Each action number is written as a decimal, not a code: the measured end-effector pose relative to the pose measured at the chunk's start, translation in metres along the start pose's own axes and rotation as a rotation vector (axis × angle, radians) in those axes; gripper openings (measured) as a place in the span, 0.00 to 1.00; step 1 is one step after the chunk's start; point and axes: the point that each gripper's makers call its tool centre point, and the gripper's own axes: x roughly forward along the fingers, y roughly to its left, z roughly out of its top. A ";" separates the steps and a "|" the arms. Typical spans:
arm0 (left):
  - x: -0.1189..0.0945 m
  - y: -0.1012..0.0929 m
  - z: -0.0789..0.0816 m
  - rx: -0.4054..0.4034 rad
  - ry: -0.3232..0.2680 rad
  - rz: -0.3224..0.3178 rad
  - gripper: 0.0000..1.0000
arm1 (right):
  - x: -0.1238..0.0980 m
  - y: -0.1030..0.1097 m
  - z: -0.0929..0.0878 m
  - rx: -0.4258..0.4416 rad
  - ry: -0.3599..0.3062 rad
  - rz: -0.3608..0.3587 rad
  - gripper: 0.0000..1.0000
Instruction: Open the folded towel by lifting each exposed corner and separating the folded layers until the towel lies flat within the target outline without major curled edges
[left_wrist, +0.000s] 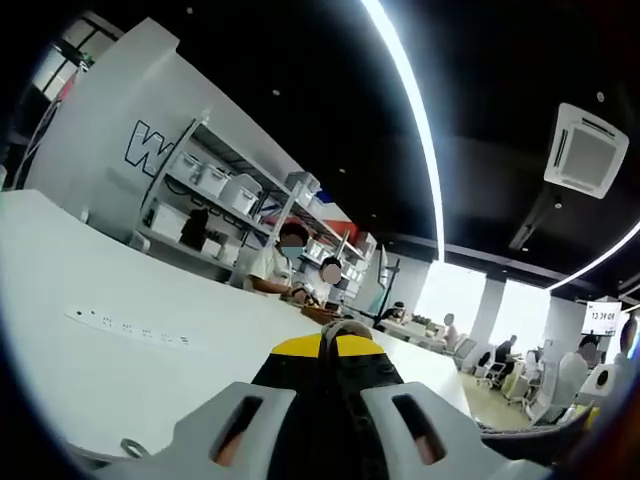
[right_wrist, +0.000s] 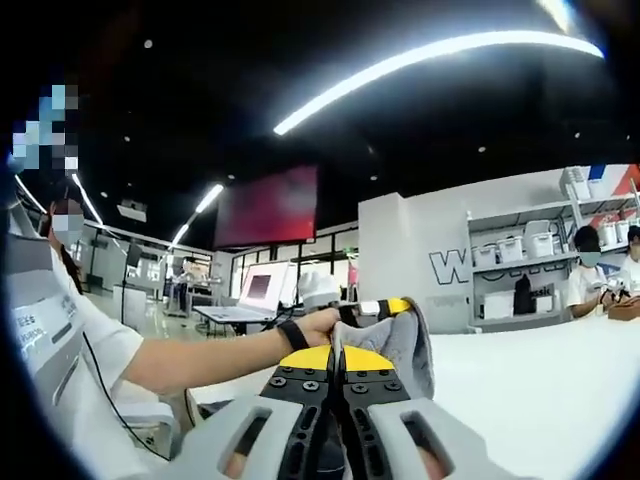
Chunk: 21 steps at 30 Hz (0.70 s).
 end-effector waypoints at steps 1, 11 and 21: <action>0.000 0.000 0.000 -0.004 -0.001 -0.001 0.01 | 0.000 0.000 0.000 0.003 0.000 0.004 0.00; 0.010 -0.010 0.000 -0.029 -0.010 -0.018 0.01 | -0.004 0.002 0.004 -0.016 0.002 0.000 0.00; 0.020 -0.010 -0.007 -0.032 0.008 -0.015 0.01 | -0.004 0.000 0.000 -0.064 0.038 0.011 0.00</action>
